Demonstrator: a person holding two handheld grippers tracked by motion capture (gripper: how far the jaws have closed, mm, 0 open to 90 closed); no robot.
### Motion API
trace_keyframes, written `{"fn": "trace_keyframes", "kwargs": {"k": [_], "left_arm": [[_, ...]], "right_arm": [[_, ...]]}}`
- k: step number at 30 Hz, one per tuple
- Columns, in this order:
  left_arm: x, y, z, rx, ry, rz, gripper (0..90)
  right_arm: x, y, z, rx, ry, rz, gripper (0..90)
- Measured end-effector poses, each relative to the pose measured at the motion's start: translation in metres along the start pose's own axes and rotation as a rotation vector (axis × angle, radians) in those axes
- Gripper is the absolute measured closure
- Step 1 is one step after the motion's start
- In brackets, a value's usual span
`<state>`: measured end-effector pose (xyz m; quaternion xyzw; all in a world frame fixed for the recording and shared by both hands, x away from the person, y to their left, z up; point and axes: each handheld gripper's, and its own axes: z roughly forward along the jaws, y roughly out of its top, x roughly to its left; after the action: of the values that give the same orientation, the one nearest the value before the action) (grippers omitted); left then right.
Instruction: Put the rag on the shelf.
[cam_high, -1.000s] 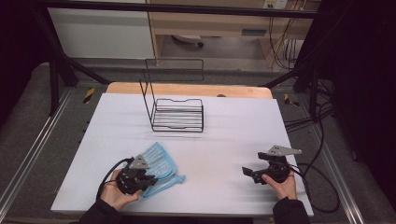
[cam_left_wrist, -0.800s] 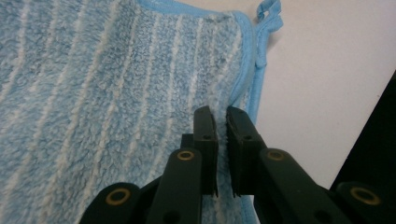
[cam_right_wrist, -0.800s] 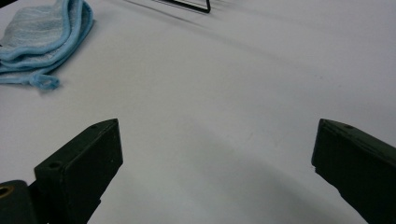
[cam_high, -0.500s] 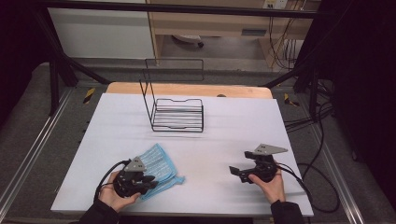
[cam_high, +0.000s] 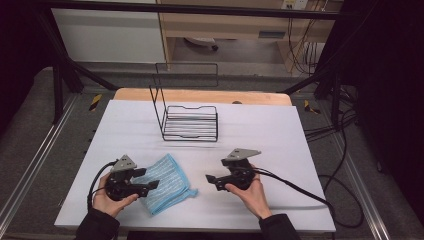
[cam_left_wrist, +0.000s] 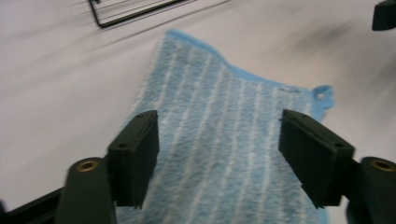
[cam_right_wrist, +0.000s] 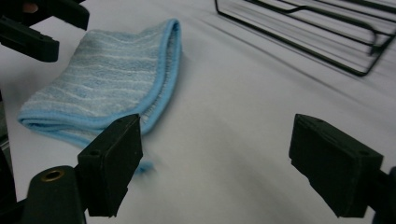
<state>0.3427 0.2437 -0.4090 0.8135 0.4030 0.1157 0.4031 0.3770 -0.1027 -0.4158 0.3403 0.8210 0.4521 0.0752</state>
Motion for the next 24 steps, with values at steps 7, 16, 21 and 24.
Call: {"fn": "trace_keyframes", "kwargs": {"k": [7, 16, 21, 24], "left_arm": [[0.016, -0.004, -0.005, -0.021, 0.046, -0.018, 15.9], [0.022, -0.005, -0.008, -0.056, 0.063, -0.034, 9.0], [0.027, -0.006, -0.009, -0.062, 0.078, -0.051, 9.3], [0.029, -0.007, -0.010, -0.064, 0.086, -0.057, 9.6]], "right_arm": [[0.021, 0.012, 0.036, 0.053, 0.045, -0.004, 29.5], [0.040, 0.002, 0.069, 0.150, 0.089, -0.032, 41.6], [0.043, 0.000, 0.069, 0.167, 0.108, -0.025, 49.1], [0.044, -0.003, 0.071, 0.176, 0.125, -0.017, 51.8]]}}
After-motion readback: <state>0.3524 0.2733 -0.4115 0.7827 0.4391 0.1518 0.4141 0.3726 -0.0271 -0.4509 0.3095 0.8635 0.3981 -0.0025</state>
